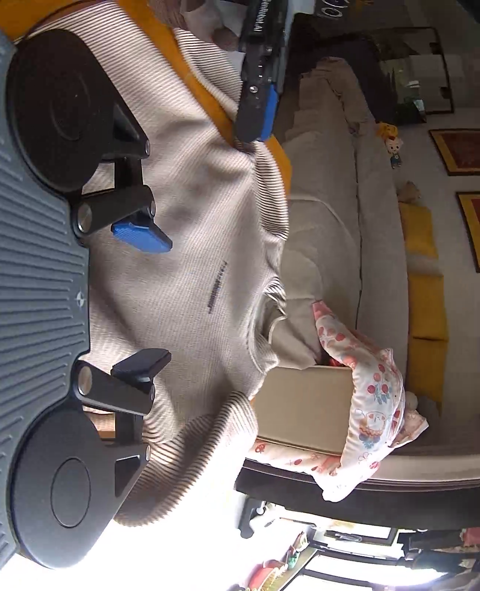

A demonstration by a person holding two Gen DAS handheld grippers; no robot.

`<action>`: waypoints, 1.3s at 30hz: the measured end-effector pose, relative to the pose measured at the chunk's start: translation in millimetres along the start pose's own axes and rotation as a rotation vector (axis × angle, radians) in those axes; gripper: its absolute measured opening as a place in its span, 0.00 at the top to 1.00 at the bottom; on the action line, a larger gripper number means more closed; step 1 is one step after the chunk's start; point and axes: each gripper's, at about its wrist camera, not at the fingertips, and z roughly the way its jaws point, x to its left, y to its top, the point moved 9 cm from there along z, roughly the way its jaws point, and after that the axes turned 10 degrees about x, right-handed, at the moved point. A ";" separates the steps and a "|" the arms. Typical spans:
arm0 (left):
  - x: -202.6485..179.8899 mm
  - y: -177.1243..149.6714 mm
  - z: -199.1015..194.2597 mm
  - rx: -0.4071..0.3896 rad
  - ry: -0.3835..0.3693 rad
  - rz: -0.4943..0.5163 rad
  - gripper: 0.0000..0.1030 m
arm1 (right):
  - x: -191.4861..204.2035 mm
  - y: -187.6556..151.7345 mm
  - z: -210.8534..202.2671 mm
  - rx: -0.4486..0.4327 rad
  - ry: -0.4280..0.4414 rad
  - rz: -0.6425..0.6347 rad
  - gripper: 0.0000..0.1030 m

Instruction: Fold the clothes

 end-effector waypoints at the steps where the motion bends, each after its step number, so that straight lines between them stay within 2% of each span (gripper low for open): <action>1: -9.3 -7.6 3.9 0.008 -0.015 0.009 0.17 | 3.9 -14.2 -0.6 0.026 -0.013 -0.019 0.43; 3: -26.2 -22.4 10.5 0.023 -0.041 0.025 0.17 | 4.2 -34.0 -5.8 0.061 -0.010 0.004 0.43; 6: -27.2 -36.5 5.7 0.044 -0.036 0.000 0.17 | 1.8 -58.8 -19.3 0.094 0.005 0.054 0.42; 11: -29.0 -60.0 -2.3 0.080 -0.028 -0.041 0.13 | 0.0 -91.6 -60.1 0.148 0.006 0.061 0.39; 13: -30.3 -68.6 -6.2 0.091 -0.024 -0.051 0.12 | -2.9 -94.3 -85.0 0.115 0.027 0.115 0.39; 16: -43.3 -70.7 -25.3 0.075 -0.023 0.009 0.10 | -22.9 -92.7 -130.8 0.001 0.083 0.291 0.40; 17: -45.5 -71.8 -31.4 0.081 -0.030 0.012 0.09 | -31.1 -94.2 -141.1 -0.020 0.081 0.344 0.43; 18: -47.7 -72.9 -37.6 0.088 -0.036 0.014 0.09 | -39.7 -96.2 -150.6 -0.036 0.078 0.396 0.57; 19: -49.9 -74.0 -43.8 0.094 -0.043 0.017 0.09 | -45.7 -100.1 -155.9 -0.037 0.064 0.426 0.62; 21: -52.6 -77.0 -55.0 0.100 -0.051 0.024 0.08 | -48.5 -111.3 -158.3 -0.019 0.008 0.423 0.62; 25: -57.4 -80.4 -63.5 0.088 -0.041 0.039 0.06 | -18.1 -122.1 -137.1 0.007 -0.102 0.238 0.62; 28: -65.5 -78.6 -59.2 0.078 -0.039 0.052 0.05 | 3.6 -110.5 -111.1 -0.003 -0.212 0.074 0.62; 32: -76.6 -73.7 -50.6 0.063 -0.032 0.076 0.05 | 5.4 -71.3 -77.4 -0.023 -0.251 0.012 0.63; 35: -78.5 -70.0 -38.5 0.056 -0.036 0.069 0.05 | -3.6 -32.1 -59.1 -0.070 -0.404 -0.119 0.63; 37: -74.5 -71.7 -33.3 0.061 -0.041 0.047 0.05 | -12.6 -7.7 -36.6 -0.062 -0.519 -0.233 0.63; 39: -70.5 -73.4 -28.0 0.067 -0.047 0.025 0.05 | -22.0 9.2 -10.4 -0.033 -0.581 -0.304 0.63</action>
